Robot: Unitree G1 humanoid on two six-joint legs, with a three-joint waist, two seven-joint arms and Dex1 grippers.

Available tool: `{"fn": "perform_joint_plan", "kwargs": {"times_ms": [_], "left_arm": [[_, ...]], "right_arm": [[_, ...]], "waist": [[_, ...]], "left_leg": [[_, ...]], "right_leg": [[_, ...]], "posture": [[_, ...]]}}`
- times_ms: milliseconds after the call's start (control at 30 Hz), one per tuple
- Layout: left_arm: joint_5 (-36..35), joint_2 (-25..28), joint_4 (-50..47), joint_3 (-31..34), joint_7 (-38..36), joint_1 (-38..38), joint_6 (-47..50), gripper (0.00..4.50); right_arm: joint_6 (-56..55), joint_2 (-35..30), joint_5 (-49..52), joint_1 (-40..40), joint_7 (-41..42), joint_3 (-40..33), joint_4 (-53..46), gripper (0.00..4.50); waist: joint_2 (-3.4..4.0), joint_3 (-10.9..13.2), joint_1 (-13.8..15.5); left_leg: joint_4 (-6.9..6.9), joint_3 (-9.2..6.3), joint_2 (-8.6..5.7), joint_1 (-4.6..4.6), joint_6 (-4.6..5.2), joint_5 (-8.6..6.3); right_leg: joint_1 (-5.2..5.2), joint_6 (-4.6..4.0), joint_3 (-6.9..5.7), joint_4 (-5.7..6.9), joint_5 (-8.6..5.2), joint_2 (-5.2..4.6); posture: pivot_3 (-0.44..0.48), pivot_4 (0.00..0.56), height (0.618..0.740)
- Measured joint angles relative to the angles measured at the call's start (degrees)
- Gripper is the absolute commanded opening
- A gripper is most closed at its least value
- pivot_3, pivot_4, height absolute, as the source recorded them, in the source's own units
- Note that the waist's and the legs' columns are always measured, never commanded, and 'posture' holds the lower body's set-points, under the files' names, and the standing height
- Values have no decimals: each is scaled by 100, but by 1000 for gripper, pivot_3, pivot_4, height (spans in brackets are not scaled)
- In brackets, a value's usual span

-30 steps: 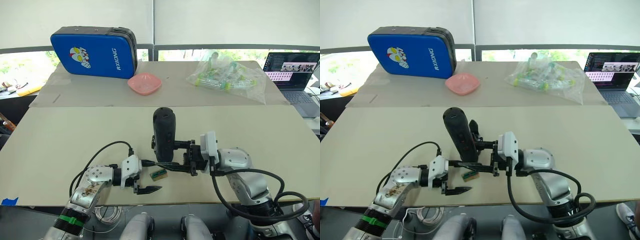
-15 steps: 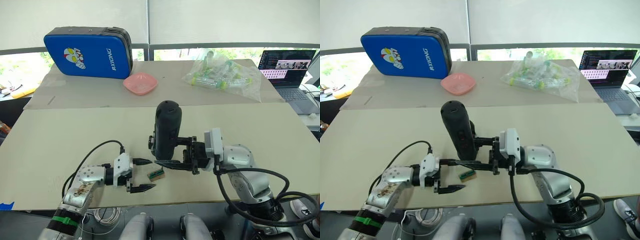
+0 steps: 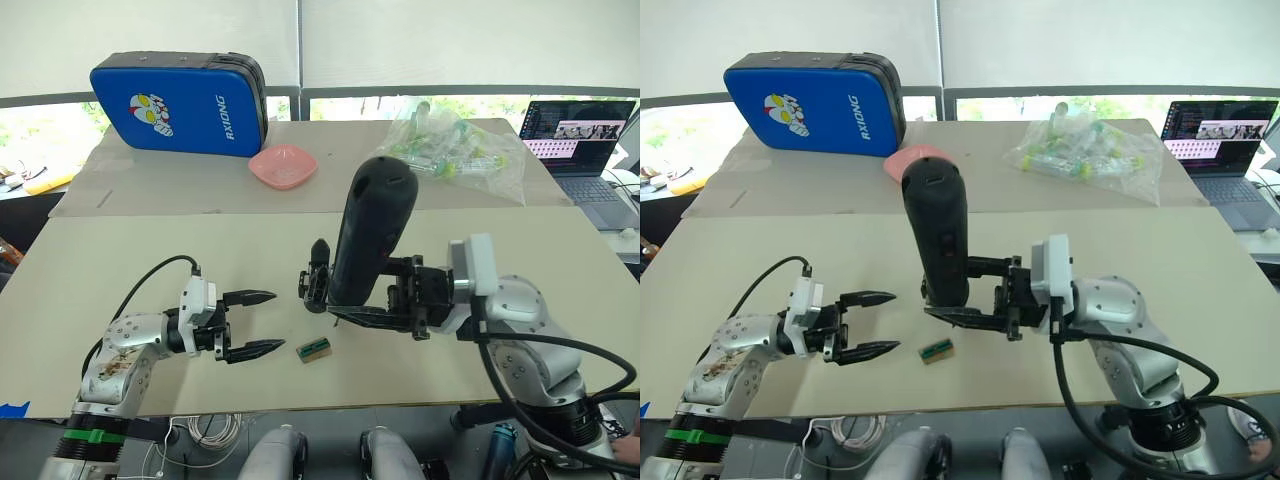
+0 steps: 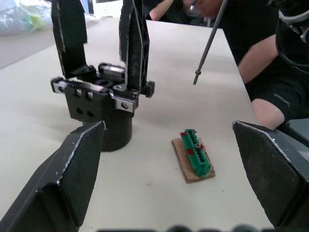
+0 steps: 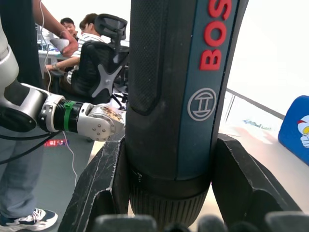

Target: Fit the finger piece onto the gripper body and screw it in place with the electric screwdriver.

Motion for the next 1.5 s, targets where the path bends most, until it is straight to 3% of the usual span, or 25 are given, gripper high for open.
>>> {"fn": "perform_joint_plan", "kwargs": {"times_ms": [267,500,1500], "left_arm": [[-164,47,279,169,-128,-524,244,4500],[-289,153,379,205,-194,-932,735,4500],[234,-59,796,-122,-93,-1356,543,4500]], "right_arm": [[387,-273,495,-642,-116,-592,296,1958],[609,-190,586,-1064,-318,-647,870,1958],[603,1125,-431,-2022,-417,149,2210,1958]], "waist": [[-6,3,4],[-7,4,-5],[-6,5,-56]], "left_leg": [[2,-1,0,-6,1,1],[0,0,0,-20,2,2],[-2,0,-9,-21,-6,8]], "right_leg": [[1,0,-3,-2,0,1],[0,-1,-1,2,1,4],[-7,-1,-11,13,1,21]], "posture": [[0,150,740],[0,150,740],[0,150,740]]}}
